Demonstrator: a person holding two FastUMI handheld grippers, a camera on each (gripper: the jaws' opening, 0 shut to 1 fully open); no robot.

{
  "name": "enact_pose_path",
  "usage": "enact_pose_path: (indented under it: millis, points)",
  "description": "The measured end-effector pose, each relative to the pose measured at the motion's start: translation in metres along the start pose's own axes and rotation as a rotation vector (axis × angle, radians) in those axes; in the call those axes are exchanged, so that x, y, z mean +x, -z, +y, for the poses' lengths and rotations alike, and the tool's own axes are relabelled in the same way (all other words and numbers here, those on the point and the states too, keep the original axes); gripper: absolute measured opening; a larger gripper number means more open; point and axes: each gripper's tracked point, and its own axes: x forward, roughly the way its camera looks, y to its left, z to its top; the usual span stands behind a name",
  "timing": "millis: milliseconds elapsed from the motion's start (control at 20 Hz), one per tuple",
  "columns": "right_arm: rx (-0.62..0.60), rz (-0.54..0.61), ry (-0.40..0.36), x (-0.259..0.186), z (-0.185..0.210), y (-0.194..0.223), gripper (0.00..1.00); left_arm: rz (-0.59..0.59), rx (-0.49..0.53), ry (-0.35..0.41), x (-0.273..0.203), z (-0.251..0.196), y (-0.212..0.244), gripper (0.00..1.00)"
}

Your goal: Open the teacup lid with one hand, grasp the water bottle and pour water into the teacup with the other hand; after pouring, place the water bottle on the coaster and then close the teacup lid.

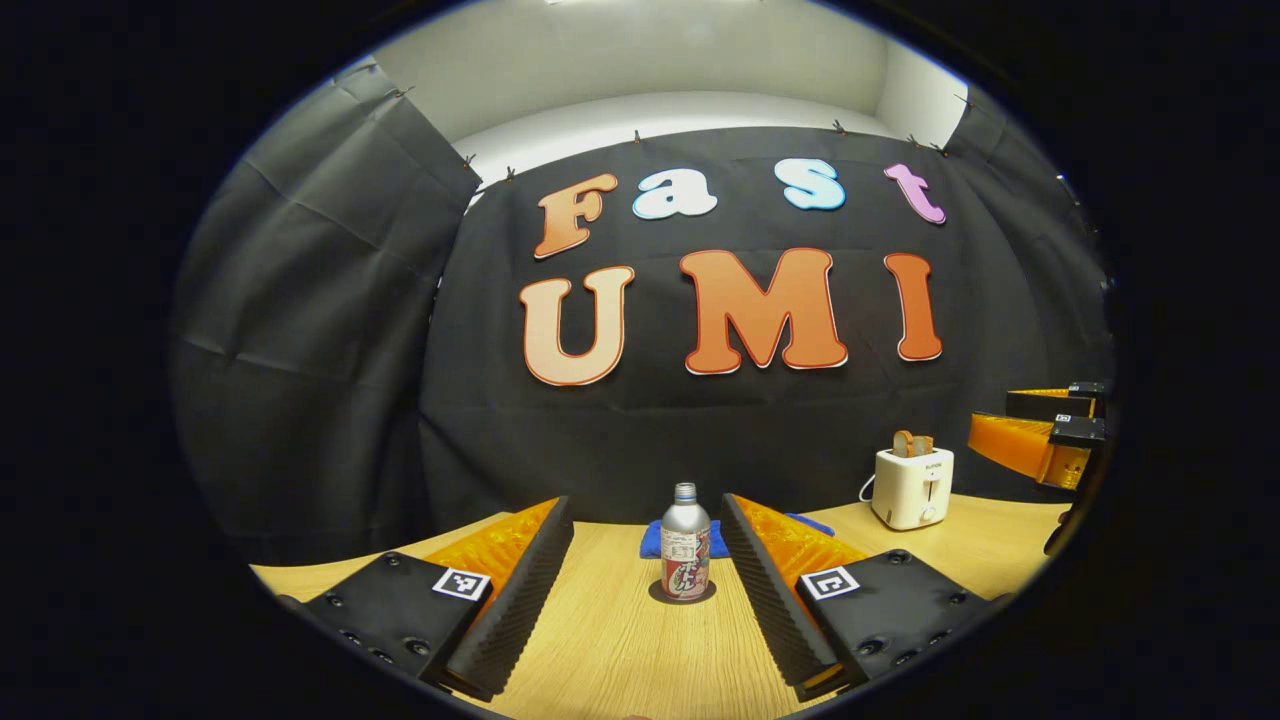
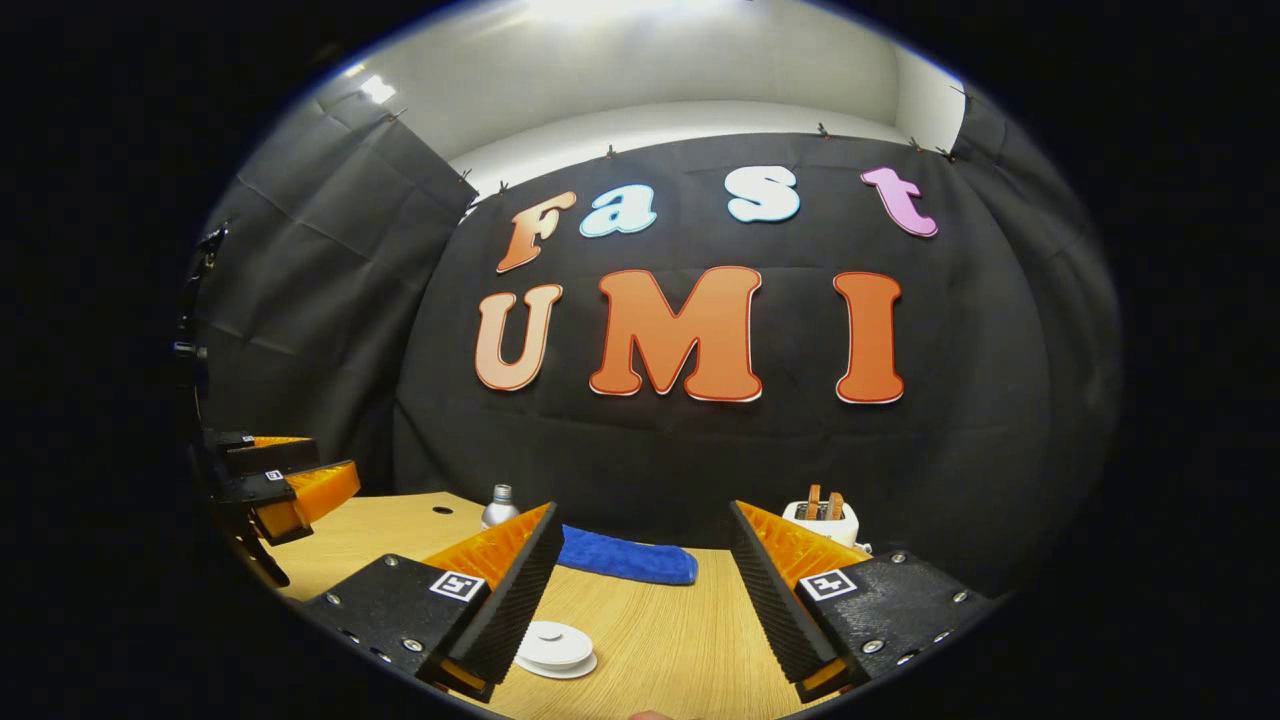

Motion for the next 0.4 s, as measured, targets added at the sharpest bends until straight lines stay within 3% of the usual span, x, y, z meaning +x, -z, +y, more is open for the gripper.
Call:
enact_pose_path:
  millis: [100, 150, 400]
  points:
    - [-0.003, -0.004, -0.001, -0.0006, 0.0001, -0.0014, 0.99, -0.002, -0.002, -0.003, -0.0003, 0.0013, -0.0009, 1.00]
    - [-0.004, -0.003, -0.002, 0.0001, 0.0010, -0.0017, 0.98, 0.000, -0.001, -0.004, -0.0010, 0.0014, -0.0009, 0.94]
    - [-0.008, 0.001, 0.001, 0.0007, 0.0004, -0.0001, 0.98, -0.001, -0.005, -0.008, -0.0010, 0.0045, 0.0010, 0.97]
